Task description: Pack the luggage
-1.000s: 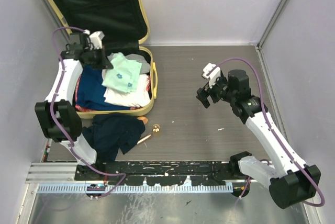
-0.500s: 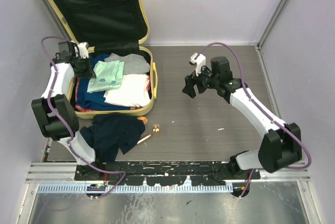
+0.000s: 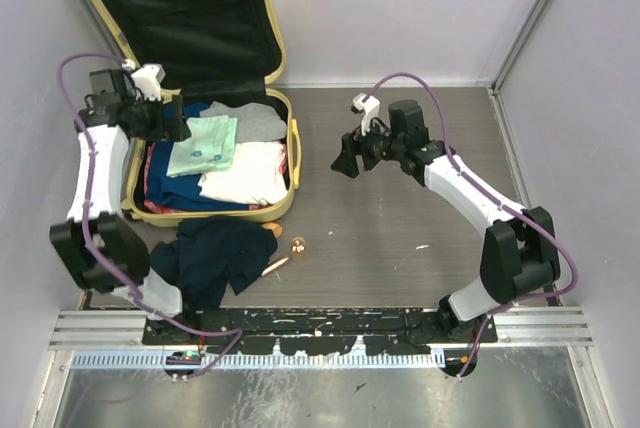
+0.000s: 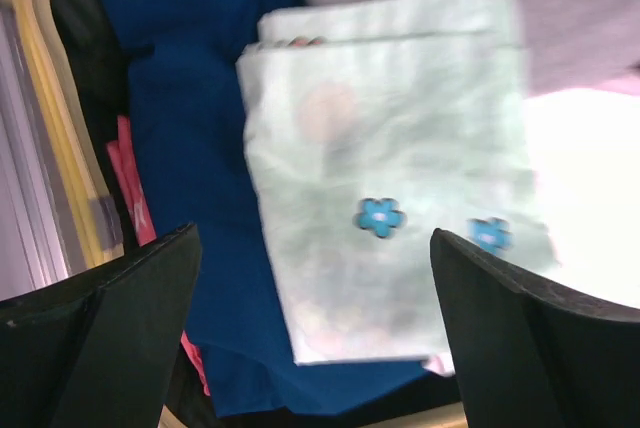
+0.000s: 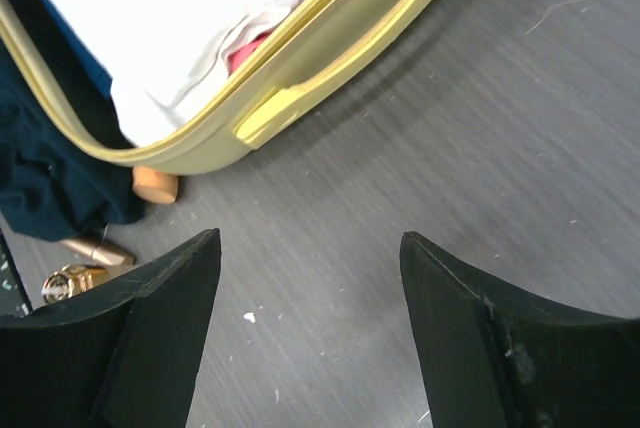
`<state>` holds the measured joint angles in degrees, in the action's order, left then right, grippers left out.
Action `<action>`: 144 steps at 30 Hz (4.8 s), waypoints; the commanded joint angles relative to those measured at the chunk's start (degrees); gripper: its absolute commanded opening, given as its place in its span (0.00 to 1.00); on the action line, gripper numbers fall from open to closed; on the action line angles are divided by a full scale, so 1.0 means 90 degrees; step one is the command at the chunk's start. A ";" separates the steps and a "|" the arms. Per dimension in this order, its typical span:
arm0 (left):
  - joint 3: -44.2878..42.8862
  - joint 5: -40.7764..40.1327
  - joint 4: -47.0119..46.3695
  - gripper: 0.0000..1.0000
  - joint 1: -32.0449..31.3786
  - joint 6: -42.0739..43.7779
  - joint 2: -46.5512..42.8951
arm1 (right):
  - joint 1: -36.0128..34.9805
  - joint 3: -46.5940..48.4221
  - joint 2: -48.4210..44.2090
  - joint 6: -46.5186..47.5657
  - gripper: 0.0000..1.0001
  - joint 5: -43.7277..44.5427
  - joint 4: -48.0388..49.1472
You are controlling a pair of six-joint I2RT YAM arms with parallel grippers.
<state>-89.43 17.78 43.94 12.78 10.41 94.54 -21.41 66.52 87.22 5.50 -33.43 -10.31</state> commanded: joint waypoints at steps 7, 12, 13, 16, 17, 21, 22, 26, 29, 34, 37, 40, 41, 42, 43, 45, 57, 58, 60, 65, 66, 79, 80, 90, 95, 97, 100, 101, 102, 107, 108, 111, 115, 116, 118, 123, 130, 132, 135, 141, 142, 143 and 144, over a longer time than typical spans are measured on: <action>0.0212 0.3490 0.1150 0.98 -0.0177 0.2127 -0.1659 | -0.0046 -0.0836 -0.0900 0.0253 0.77 -0.0434 0.0318; 0.0762 0.3335 0.2808 0.99 -0.1193 0.4515 -0.2005 | -0.0047 -0.1156 -0.1256 0.0337 0.77 -0.0354 0.0214; 0.0919 0.3197 0.3086 1.00 -0.1338 0.4881 -0.2075 | -0.0048 -0.1216 -0.1316 0.0344 0.77 -0.0322 0.0201; 0.1505 0.2905 0.3282 0.98 -0.1617 0.5211 -0.2341 | -0.0046 -0.1380 -0.1481 0.0352 0.77 -0.0252 0.0188; 0.1680 0.2807 0.3282 0.97 -0.1843 0.5283 -0.2366 | -0.0043 -0.1427 -0.1516 0.0356 0.77 -0.0240 0.0188; 0.2445 0.1963 0.2511 0.93 -0.3263 0.5204 -0.2960 | -0.0044 -0.1600 -0.1532 0.0344 0.77 -0.0313 0.0188; 0.2563 0.1918 0.2332 0.92 -0.3502 0.5219 -0.3011 | -0.0049 -0.1630 -0.1528 0.0330 0.77 -0.0375 0.0188; 0.2645 0.1757 0.2074 0.84 -0.4278 0.5408 -0.2839 | -0.0043 -0.1782 -0.1553 0.0314 0.77 -0.0486 0.0223; 0.2664 0.2002 0.1495 0.84 -0.4661 0.5064 -0.2691 | -0.0049 -0.1847 -0.1603 0.0316 0.76 -0.0411 0.0227; 0.3468 0.2580 -0.0129 0.92 -0.5174 0.4702 -0.2776 | -0.0033 -0.1867 -0.1691 0.0372 0.77 -0.0242 0.0192; 0.4023 0.2564 -0.0986 0.92 -0.5563 0.4705 -0.2718 | -0.0037 -0.1917 -0.1788 0.0380 0.76 -0.0183 0.0188; 0.4265 0.2490 -0.1515 0.90 -0.5775 0.4731 -0.2489 | 0.0012 -0.1999 -0.1893 0.0369 0.76 -0.0163 0.0181; 0.4287 0.2496 -0.1593 0.89 -0.5820 0.4764 -0.2303 | 0.0042 -0.2030 -0.1913 0.0366 0.76 -0.0162 0.0165; 0.4316 0.2492 -0.1634 0.88 -0.5875 0.4812 -0.2155 | 0.0066 -0.2051 -0.1944 0.0366 0.76 -0.0165 0.0160; 0.4345 0.2463 -0.1704 0.85 -0.5931 0.4827 -0.2048 | 0.0098 -0.2079 -0.1967 0.0352 0.76 -0.0165 0.0159; 0.4449 0.2395 -0.1936 0.81 -0.6015 0.4726 -0.1875 | 0.0167 -0.2117 -0.2004 0.0325 0.76 -0.0172 0.0159; 0.4093 0.2026 -0.2143 0.29 -0.6173 0.3229 -0.1467 | 0.0341 -0.2108 -0.2135 0.0396 0.76 -0.0172 -0.0003; 0.3879 0.2023 -0.1777 0.23 -0.6174 0.3196 -0.1510 | 0.0352 -0.2100 -0.2144 0.0409 0.76 -0.0167 -0.0016; 0.3504 0.1901 -0.1126 0.16 -0.6159 0.3017 -0.1641 | 0.0360 -0.2097 -0.2152 0.0420 0.76 -0.0171 -0.0012; 0.2207 0.1275 0.0389 0.08 -0.5907 0.2681 -0.1894 | 0.0367 -0.2115 -0.2120 0.0318 0.76 -0.0211 0.0095; 0.1872 0.1209 0.0891 0.08 -0.5773 0.2636 -0.1873 | 0.0365 -0.2116 -0.2110 0.0288 0.76 -0.0203 0.0129; -0.1666 0.0084 0.3577 0.09 -0.1802 0.2753 -0.1086 | 0.0374 -0.2099 -0.1951 0.0019 0.76 -0.0264 0.0399; -0.1720 -0.0084 0.3356 0.09 -0.1570 0.2758 -0.1034 | 0.0374 -0.2100 -0.1914 -0.0018 0.76 -0.0275 0.0441; -0.3439 -0.1838 0.3061 0.08 -0.0250 0.2148 0.1220 | 0.0369 -0.1809 -0.1793 0.0010 0.76 -0.0244 0.0283; -0.4647 -0.2573 0.3540 0.09 -0.0085 0.2294 0.2411 | 0.0443 -0.1853 -0.1864 0.0018 0.76 -0.0214 0.0199; -0.4922 -0.2754 0.3603 0.09 -0.0070 0.2385 0.2733 | 0.0484 -0.1861 -0.1860 0.0018 0.76 -0.0211 0.0184; -0.5215 -0.2905 0.3732 0.10 -0.0066 0.2457 0.3227 | 0.0524 -0.1836 -0.1788 0.0022 0.76 -0.0212 0.0187; -0.5301 -0.2905 0.3766 0.11 -0.0063 0.2457 0.3393 | 0.0531 -0.1813 -0.1761 0.0019 0.76 -0.0211 0.0186; -0.5379 -0.2860 0.3774 0.13 -0.0061 0.2464 0.3536 | 0.0541 -0.1799 -0.1732 0.0012 0.76 -0.0213 0.0195; -0.5922 -0.2439 0.3719 0.31 -0.0067 0.2321 0.4138 | 0.0571 -0.1758 -0.1631 -0.0031 0.77 -0.0225 0.0226; -0.5974 -0.2336 0.3709 0.35 -0.0063 0.2334 0.4210 | 0.0566 -0.1758 -0.1605 -0.0039 0.77 -0.0235 0.0233; -0.5990 -0.2226 0.3551 0.53 -0.0062 0.2286 0.4273 | 0.0578 -0.1749 -0.1572 -0.0054 0.77 -0.0246 0.0233; -0.5991 -0.2003 0.3494 0.73 -0.0050 0.2248 0.4110 | 0.0582 -0.1710 -0.1537 -0.0061 0.78 -0.0241 0.0253; -0.5988 -0.1980 0.3496 0.76 -0.0045 0.2245 0.4053 | 0.0581 -0.1702 -0.1528 -0.0071 0.78 -0.0236 0.0263; -0.5961 -0.1931 0.3437 0.83 -0.0047 0.2169 0.3877 | 0.0580 -0.1701 -0.1521 -0.0101 0.79 -0.0245 0.0302; -0.5600 -0.1168 0.3286 0.84 -0.0052 0.1979 0.2964 | 0.0581 -0.1740 -0.1536 -0.0163 0.79 -0.0322 0.0394; -0.4117 0.0678 0.3093 0.79 -0.0149 0.2593 0.1167 | 0.0579 -0.1799 -0.1674 -0.0129 0.79 -0.0334 0.0363; -0.3600 0.1215 0.3225 0.76 -0.0311 0.2939 0.0618 | 0.0581 -0.1817 -0.1739 -0.0079 0.79 -0.0294 0.0301; -0.2369 0.1651 0.3128 0.74 -0.0740 0.3169 -0.0339 | 0.0574 -0.1884 -0.1858 0.0001 0.79 -0.0261 0.0209; -0.0166 0.1522 0.3166 0.70 -0.2388 0.3870 -0.2222 | 0.0646 -0.1876 -0.2112 0.0481 0.79 -0.0027 -0.0289; 0.0121 0.1491 0.3171 0.69 -0.2784 0.3834 -0.2350 | 0.0684 -0.1857 -0.2146 0.0493 0.79 0.0003 -0.0370; 0.0403 0.1457 0.3157 0.68 -0.3091 0.3770 -0.2657 | 0.0736 -0.1859 -0.2185 0.0493 0.79 0.0021 -0.0402; 0.0693 0.1390 0.3039 0.67 -0.3362 0.3646 -0.2826 | 0.0805 -0.1885 -0.2220 0.0471 0.79 0.0020 -0.0402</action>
<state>-90.04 29.36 72.36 -10.37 42.11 75.07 -15.79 48.42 70.02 7.81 -34.41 -12.88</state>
